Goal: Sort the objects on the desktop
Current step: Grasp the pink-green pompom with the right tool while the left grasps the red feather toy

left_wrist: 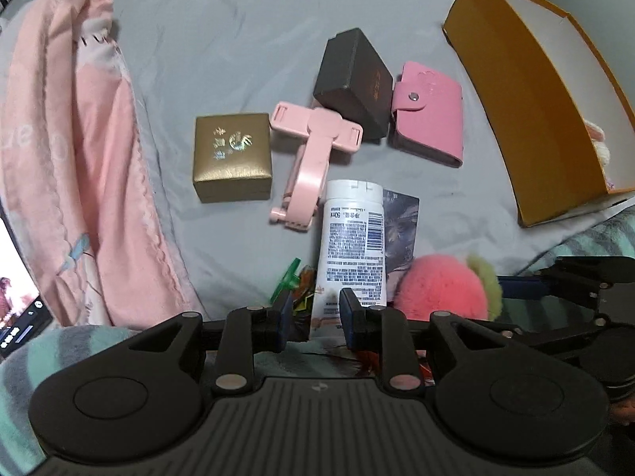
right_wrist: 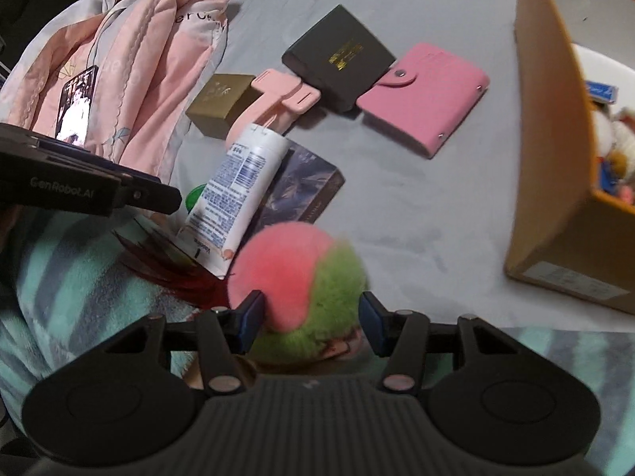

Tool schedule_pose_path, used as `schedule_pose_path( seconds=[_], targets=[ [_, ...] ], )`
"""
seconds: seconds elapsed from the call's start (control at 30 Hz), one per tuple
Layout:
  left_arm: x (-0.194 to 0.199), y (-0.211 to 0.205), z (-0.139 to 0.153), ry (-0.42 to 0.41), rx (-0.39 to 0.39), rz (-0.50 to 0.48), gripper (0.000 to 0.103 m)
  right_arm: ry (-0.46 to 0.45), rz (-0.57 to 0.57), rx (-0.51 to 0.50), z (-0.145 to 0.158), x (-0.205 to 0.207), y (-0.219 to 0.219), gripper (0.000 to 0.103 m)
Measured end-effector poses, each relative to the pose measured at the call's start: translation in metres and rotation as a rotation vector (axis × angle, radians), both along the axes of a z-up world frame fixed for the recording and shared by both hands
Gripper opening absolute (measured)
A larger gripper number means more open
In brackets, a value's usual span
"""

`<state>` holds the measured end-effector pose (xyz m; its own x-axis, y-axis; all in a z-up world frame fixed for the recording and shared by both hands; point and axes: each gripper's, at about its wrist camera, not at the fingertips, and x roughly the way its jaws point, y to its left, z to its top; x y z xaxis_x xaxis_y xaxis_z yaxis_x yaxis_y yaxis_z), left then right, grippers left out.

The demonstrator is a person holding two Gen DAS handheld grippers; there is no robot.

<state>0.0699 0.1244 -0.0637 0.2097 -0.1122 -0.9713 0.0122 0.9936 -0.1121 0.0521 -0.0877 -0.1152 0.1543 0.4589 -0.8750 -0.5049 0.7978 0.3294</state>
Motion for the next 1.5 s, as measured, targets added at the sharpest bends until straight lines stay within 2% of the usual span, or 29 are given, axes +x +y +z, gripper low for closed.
schedule_pose_path(
  seconds=[0.23, 0.37, 0.53, 0.77, 0.9, 1.13, 1.17, 1.27, 1.37, 1.5],
  targets=[
    [0.014, -0.013, -0.018, 0.050, -0.001, -0.024, 0.028, 0.056, 0.026, -0.002, -0.019, 0.006, 0.016, 0.055],
    [0.026, -0.020, -0.023, 0.071, 0.006, -0.037, 0.028, 0.094, 0.034, 0.014, -0.029, 0.006, 0.019, 0.048],
    [0.036, -0.024, -0.026, 0.103, -0.016, -0.054, 0.029, 0.094, 0.035, 0.025, -0.030, 0.007, 0.019, 0.045],
    [0.042, -0.032, -0.030, 0.093, -0.062, -0.060, 0.029, -0.019, -0.033, -0.002, -0.003, 0.016, 0.006, 0.036],
    [0.046, -0.040, -0.030, 0.063, -0.065, -0.074, 0.029, -0.083, -0.051, -0.034, 0.004, 0.018, 0.004, 0.036],
    [0.045, -0.040, -0.025, 0.010, -0.082, -0.081, 0.027, -0.088, -0.088, -0.034, 0.004, 0.030, -0.009, 0.029],
    [0.044, -0.040, -0.025, 0.010, -0.077, -0.082, 0.027, -0.085, -0.087, -0.030, 0.004, 0.029, -0.010, 0.030],
    [0.044, -0.041, -0.026, 0.026, -0.068, -0.082, 0.028, -0.068, -0.069, -0.027, 0.002, 0.028, -0.006, 0.039],
    [0.044, -0.038, -0.029, 0.039, -0.081, -0.061, 0.033, -0.027, -0.060, -0.013, -0.007, 0.028, 0.000, 0.043],
    [0.042, -0.034, -0.026, 0.062, -0.086, -0.049, 0.034, 0.015, -0.034, -0.020, -0.019, 0.023, 0.007, 0.049]
  ],
)
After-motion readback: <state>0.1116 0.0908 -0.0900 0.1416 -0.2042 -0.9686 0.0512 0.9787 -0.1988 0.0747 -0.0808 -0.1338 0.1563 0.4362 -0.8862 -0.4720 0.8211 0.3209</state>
